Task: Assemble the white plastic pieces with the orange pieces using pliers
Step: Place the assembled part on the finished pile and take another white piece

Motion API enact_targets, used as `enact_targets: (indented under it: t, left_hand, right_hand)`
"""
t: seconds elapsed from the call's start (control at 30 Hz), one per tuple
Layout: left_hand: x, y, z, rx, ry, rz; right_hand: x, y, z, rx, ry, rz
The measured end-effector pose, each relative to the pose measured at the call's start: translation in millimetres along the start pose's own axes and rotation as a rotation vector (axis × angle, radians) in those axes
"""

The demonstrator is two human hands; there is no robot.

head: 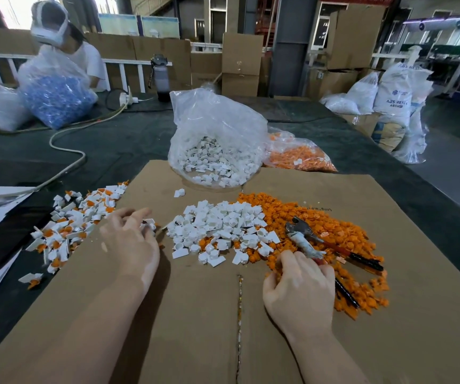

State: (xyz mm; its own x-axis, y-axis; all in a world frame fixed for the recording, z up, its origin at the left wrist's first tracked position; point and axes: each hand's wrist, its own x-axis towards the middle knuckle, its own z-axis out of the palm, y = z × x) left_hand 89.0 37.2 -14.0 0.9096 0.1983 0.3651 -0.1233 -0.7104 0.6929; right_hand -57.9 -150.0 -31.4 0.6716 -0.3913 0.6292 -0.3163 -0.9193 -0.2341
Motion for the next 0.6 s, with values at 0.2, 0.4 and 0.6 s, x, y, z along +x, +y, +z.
enact_targets:
  t: [0.2, 0.4, 0.6]
  left_hand:
    - [-41, 38, 14, -0.181, -0.307, 0.369]
    - [-71, 52, 38, -0.018, -0.472, 0.523]
    - [-76, 53, 42, -0.058, -0.48, 0.475]
  right_hand:
    - [1, -1, 4, 0.004, -0.041, -0.1]
    - [4, 3, 6, 0.097, -0.044, -0.078]
    - [5, 5, 8, 0.179, -0.06, -0.058]
